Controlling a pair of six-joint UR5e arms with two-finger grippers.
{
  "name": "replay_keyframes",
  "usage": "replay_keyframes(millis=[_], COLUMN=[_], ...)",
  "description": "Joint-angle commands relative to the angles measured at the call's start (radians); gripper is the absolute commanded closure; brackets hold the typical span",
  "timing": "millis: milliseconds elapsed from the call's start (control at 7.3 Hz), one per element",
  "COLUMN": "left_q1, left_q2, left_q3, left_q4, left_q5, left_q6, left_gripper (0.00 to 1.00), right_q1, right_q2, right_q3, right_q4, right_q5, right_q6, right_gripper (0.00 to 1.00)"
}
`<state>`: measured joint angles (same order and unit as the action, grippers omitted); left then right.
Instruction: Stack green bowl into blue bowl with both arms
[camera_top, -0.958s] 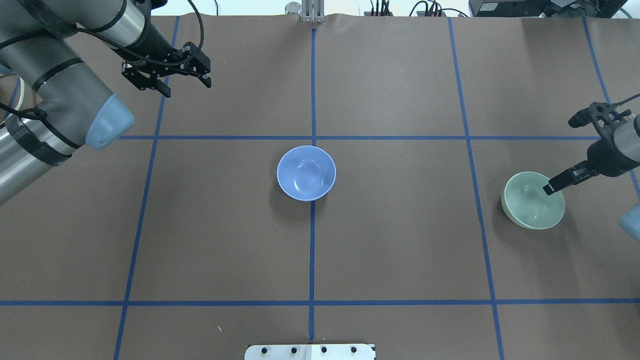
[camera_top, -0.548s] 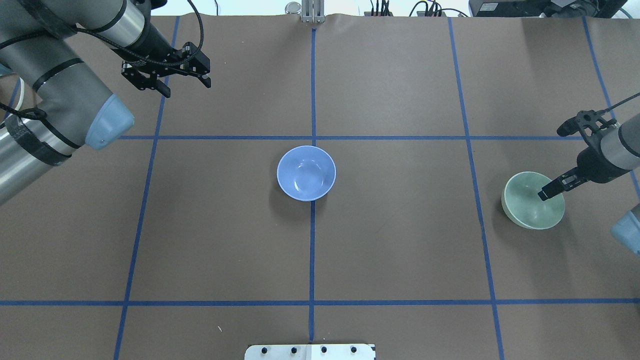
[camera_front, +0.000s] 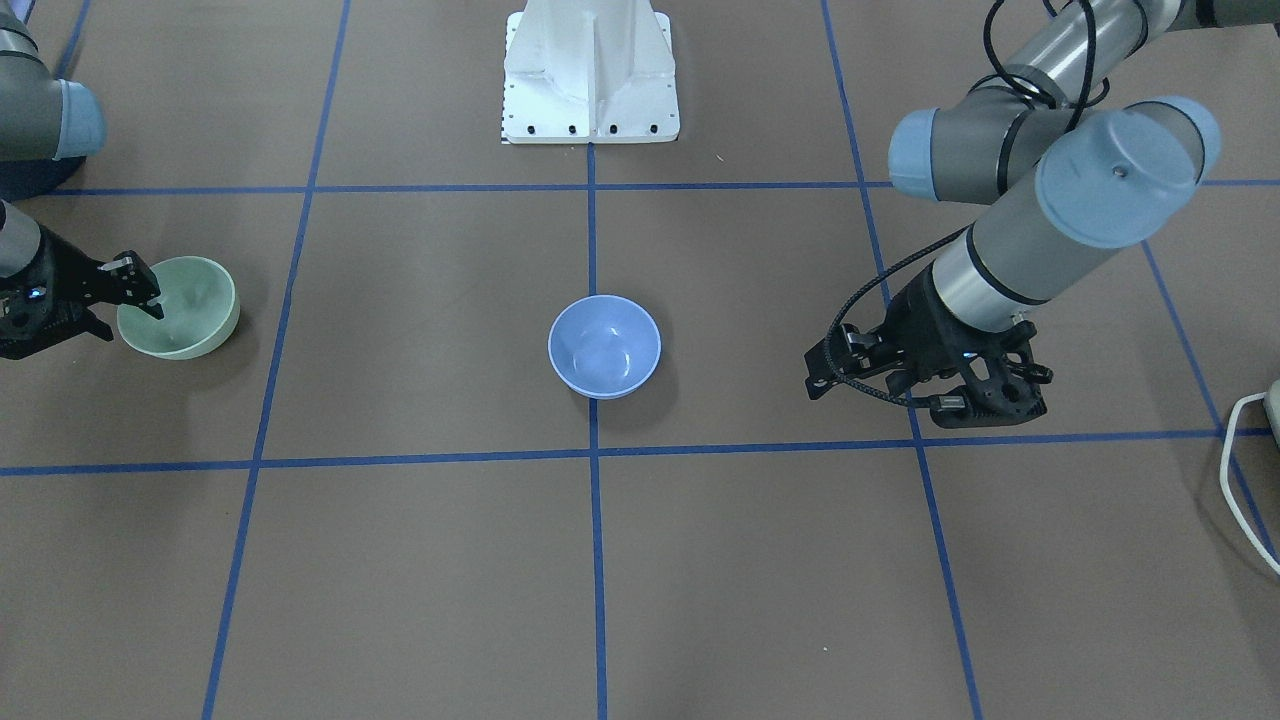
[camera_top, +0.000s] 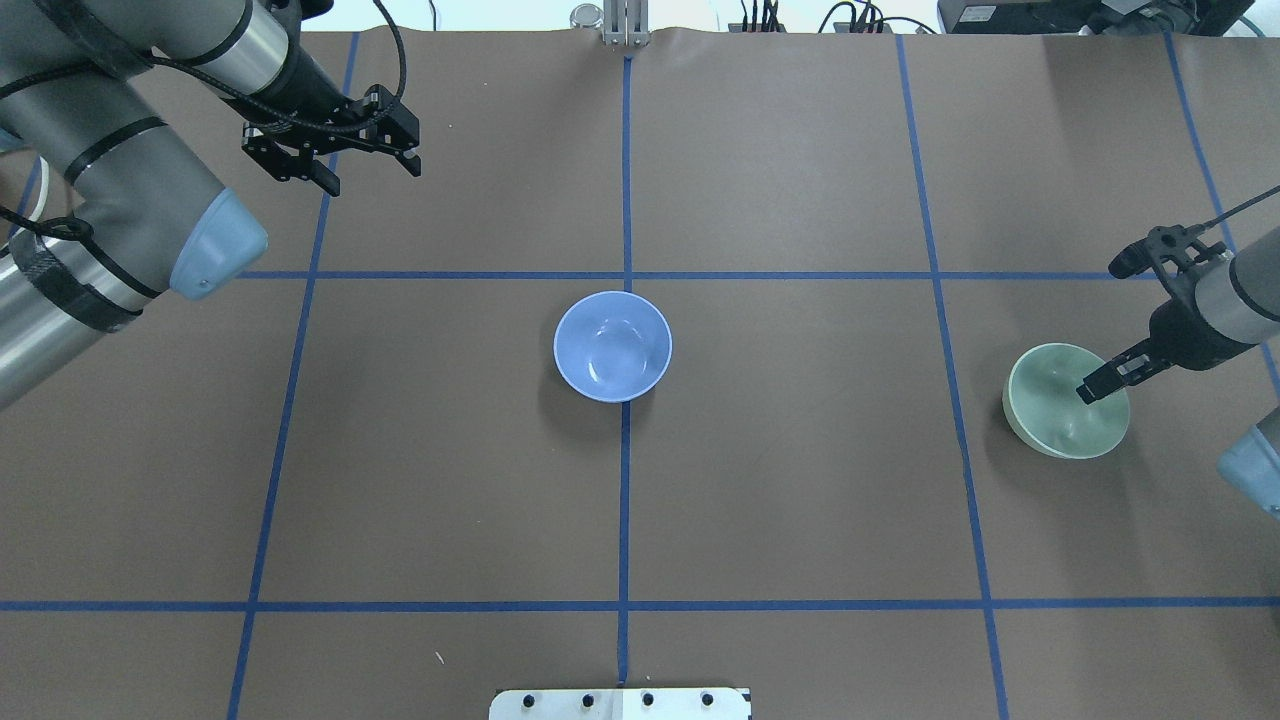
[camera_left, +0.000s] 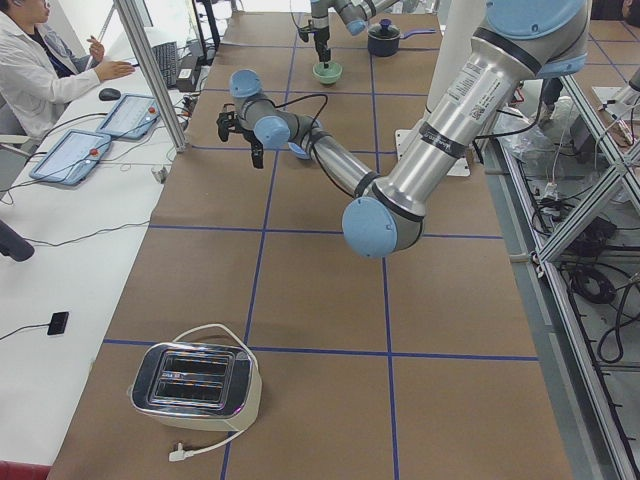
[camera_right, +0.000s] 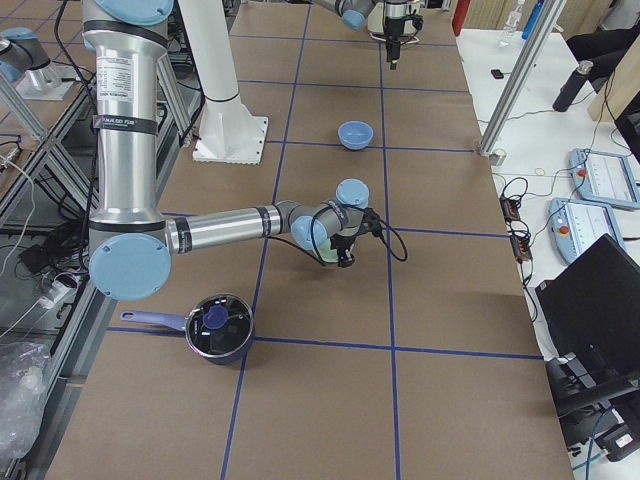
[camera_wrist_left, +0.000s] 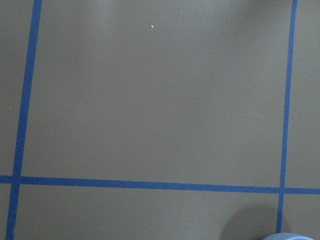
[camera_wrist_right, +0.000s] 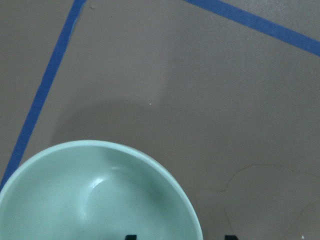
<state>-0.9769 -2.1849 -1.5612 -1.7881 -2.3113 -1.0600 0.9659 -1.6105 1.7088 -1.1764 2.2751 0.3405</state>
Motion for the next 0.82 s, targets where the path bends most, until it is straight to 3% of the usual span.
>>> replay_keyframes(millis=[0, 137, 685], left_q1=[0.001, 0.001, 0.001], left_q2=[0.001, 0.001, 0.001], left_q3=[0.001, 0.001, 0.01], left_q4=[-0.001, -0.001, -0.005], left_q5=[0.001, 0.001, 0.001], left_q6=[0.0, 0.0, 0.002], left_gripper=[0.03, 0.03, 0.03], right_q1=[-0.012, -0.012, -0.01], right_q2=[0.003, 0.004, 0.014], right_q3=[-0.005, -0.005, -0.005], right_q4=[0.0, 0.0, -0.002], right_q5=[-0.002, -0.002, -0.002], right_q6=[0.0, 0.0, 0.009], right_gripper=[0.7, 0.84, 0.89])
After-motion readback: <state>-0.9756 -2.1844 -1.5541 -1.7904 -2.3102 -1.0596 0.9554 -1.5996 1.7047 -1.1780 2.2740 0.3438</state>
